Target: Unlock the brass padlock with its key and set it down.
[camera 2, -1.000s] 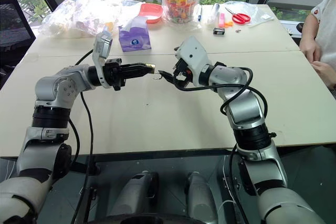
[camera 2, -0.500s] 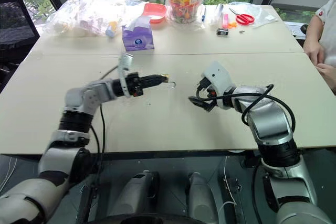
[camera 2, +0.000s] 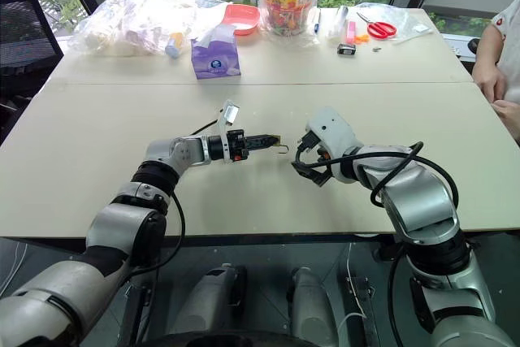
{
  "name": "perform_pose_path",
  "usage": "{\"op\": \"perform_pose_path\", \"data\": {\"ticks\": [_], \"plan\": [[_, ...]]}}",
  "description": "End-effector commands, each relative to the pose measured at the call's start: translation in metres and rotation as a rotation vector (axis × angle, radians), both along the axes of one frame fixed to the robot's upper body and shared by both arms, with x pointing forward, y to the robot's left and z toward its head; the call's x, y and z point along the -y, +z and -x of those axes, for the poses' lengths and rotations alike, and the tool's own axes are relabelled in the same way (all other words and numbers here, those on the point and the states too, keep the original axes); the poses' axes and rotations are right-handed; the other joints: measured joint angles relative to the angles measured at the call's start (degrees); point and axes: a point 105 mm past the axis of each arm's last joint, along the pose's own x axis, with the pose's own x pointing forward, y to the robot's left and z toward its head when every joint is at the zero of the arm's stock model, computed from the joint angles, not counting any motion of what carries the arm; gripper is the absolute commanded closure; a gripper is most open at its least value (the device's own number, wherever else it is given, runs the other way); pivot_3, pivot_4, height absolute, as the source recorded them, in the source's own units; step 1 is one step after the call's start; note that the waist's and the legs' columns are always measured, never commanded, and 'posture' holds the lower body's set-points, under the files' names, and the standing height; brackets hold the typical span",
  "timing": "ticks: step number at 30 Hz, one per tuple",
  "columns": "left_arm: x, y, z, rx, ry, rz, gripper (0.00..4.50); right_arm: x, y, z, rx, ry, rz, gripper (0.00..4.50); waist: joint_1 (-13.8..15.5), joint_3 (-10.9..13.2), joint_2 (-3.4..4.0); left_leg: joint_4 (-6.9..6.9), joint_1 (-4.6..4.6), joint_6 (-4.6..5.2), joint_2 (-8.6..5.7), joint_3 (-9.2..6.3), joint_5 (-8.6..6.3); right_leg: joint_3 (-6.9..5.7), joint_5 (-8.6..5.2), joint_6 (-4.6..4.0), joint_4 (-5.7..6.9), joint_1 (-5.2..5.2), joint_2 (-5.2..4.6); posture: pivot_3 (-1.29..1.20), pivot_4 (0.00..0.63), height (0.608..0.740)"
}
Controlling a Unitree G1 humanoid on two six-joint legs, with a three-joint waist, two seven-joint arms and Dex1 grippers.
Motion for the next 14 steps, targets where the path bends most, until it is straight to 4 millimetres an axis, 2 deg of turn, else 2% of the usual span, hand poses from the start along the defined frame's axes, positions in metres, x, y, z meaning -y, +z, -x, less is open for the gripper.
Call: {"op": "perform_pose_path", "data": {"ticks": [1,4,6,9,11,14], "plan": [[0.0,0.011,-0.002,0.041,-0.019,0.01,1.61,-0.001,0.01,0.0,0.047,0.005,-0.002,0.0,-0.02,0.0,0.0,0.0,0.0,0.0,0.0,0.0,0.0,0.0,0.0,0.0,0.0,0.0,0.0,0.0,0.15,0.74],[-0.011,0.006,-0.008,0.055,0.03,-0.065,0.29,0.0,0.009,-0.001,0.046,0.004,0.004,0.0,-0.04,0.0,-0.01,0.0,0.03,0.0,0.0,0.0,0.0,-0.01,0.0,0.0,0.01,0.02,0.0,0.0,0.15,0.74],[-0.019,0.002,-0.013,0.084,0.066,-0.13,0.29,0.0,0.008,0.0,0.046,0.005,0.008,0.0,-0.06,-0.01,-0.02,0.01,0.08,0.0,0.01,0.0,0.0,-0.01,0.0,-0.01,0.02,0.07,0.0,0.0,0.15,0.74],[-0.051,0.005,-0.01,0.267,0.045,-0.301,0.29,0.004,0.006,0.001,0.045,-0.005,0.02,0.0,-0.85,-0.01,-0.01,0.01,0.13,-0.01,0.06,0.04,-0.01,0.0,0.04,-0.08,0.0,0.08,0.0,0.0,0.15,0.74],[-0.066,0.026,-0.005,0.318,0.074,-0.239,0.29,0.006,0.005,0.001,0.046,-0.014,0.018,0.0,-1.56,-0.01,-0.01,-0.07,0.15,-0.02,0.16,0.07,-0.01,0.02,0.05,-0.1,0.01,0.04,0.0,0.0,0.15,0.74],[-0.085,0.043,0.007,0.408,0.119,-0.239,0.29,0.007,0.005,-0.002,0.071,-0.028,-0.003,0.0,-1.47,-0.01,-0.01,-0.13,0.09,-0.03,0.31,0.06,-0.01,0.06,0.05,-0.12,0.01,-0.07,0.07,0.0,0.15,0.74]]}}
